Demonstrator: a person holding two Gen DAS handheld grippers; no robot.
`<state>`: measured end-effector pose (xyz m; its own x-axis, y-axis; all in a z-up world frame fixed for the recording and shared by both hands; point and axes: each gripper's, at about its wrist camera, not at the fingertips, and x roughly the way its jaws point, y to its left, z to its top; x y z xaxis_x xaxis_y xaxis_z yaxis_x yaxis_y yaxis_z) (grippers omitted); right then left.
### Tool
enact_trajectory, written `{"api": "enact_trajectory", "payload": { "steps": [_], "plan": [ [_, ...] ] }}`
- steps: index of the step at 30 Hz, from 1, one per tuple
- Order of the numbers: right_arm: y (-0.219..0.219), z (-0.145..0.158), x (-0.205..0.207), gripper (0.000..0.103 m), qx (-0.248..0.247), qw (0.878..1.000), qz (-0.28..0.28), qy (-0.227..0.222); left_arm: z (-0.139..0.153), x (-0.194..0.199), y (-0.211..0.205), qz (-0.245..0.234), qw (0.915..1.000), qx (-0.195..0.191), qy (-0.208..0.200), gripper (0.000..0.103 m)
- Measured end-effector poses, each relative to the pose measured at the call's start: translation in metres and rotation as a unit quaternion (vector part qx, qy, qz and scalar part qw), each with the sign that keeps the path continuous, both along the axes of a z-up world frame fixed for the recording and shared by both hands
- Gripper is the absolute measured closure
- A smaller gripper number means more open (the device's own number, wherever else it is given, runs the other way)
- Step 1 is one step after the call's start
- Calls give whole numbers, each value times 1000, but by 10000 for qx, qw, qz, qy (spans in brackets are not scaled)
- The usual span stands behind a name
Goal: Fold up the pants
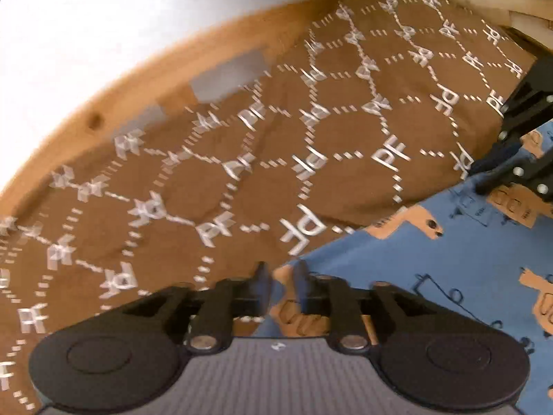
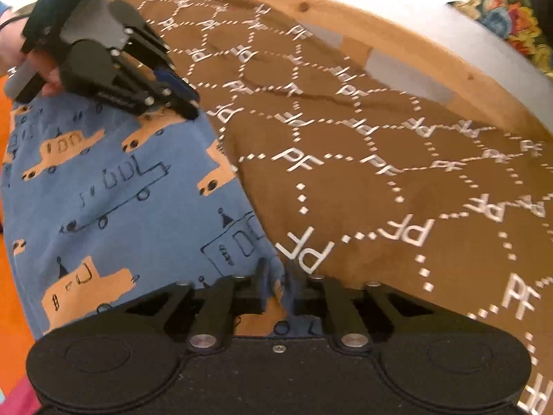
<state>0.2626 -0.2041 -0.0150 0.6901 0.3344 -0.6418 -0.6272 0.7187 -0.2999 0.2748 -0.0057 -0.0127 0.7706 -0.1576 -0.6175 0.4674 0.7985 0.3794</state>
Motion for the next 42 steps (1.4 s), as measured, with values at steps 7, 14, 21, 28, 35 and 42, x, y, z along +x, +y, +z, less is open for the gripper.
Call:
{"api": "enact_trajectory", "payload": {
  "steps": [7, 14, 21, 28, 35, 42],
  "plan": [
    [18, 13, -50, 62, 406, 9971, 7, -640, 29, -78, 49, -73, 9955, -925, -184, 42],
    [47, -24, -73, 62, 197, 9997, 104, -72, -2, -102, 104, 698, 9952, -218, 657, 49],
    [27, -22, -83, 58, 483, 9987, -177, 17, 24, -133, 128, 1093, 9882, -752, 762, 40],
    [35, -28, -95, 57, 416, 9981, -416, 162, 5, -123, 89, 1052, 9845, -692, 1222, 36],
    [-4, -12, -114, 52, 686, 9952, -700, 32, 28, -125, 75, 872, 9797, -1253, 1299, 29],
    [-5, -22, -84, 49, 587, 9891, -1345, -111, 9, -55, -19, 892, 9797, -1539, 929, 21]
  ]
}}
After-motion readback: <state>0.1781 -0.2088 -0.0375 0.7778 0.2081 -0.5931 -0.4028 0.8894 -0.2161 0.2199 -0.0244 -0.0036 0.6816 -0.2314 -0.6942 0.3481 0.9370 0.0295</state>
